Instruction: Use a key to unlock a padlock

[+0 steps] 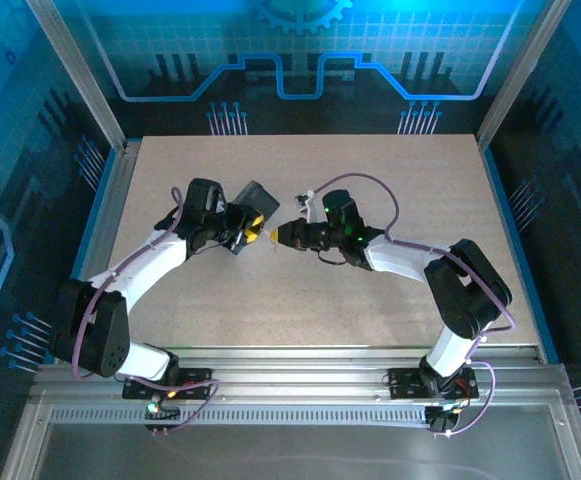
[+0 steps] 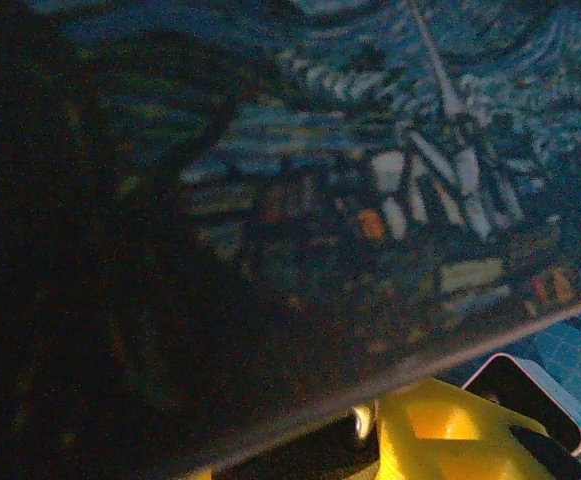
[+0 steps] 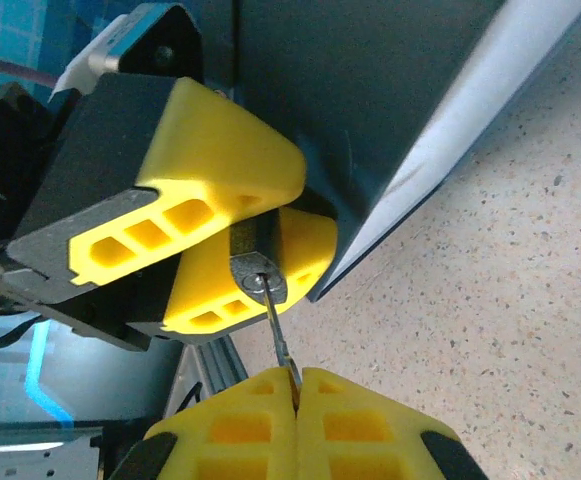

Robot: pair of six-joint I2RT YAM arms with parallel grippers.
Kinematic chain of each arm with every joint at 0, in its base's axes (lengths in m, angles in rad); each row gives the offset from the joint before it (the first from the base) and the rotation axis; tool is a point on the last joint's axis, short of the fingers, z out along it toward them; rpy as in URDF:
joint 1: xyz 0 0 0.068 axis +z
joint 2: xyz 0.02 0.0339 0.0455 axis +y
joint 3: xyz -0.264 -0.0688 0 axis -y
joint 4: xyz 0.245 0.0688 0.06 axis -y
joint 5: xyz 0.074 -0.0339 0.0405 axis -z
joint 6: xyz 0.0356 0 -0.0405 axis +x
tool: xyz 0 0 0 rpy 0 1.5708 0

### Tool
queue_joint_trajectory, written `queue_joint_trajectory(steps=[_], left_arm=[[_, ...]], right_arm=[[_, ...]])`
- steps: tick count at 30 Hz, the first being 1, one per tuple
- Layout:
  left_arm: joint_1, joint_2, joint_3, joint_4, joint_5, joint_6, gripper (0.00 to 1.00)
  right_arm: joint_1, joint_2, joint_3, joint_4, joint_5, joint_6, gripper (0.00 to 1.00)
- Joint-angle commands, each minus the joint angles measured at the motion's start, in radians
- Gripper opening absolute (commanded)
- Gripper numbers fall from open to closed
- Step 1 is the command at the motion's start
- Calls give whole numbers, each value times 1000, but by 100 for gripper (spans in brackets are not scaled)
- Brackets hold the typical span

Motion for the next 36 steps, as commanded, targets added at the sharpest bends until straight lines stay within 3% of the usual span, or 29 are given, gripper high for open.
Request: queue_joint_trajectory(steps=[1, 6, 12, 24, 29, 36], left_arm=[[-33, -36, 55, -47, 69, 89, 0], [-39, -36, 39, -51, 55, 109, 0], [-50, -20, 47, -48, 61, 118, 0], [-52, 13, 40, 5, 98, 81, 0], [-53, 17, 44, 5, 109, 79, 0], [-53, 6, 64, -72, 84, 137, 0]], right_arm=[[25, 9, -3, 116, 46, 52, 0], [52, -10, 0, 161, 71, 53, 0], [96, -23, 112, -112, 185, -104, 0], [108, -5, 80, 62, 153, -67, 0], [153, -21, 123, 6, 230, -187, 0], [88, 5, 86, 152, 179, -35, 0]])
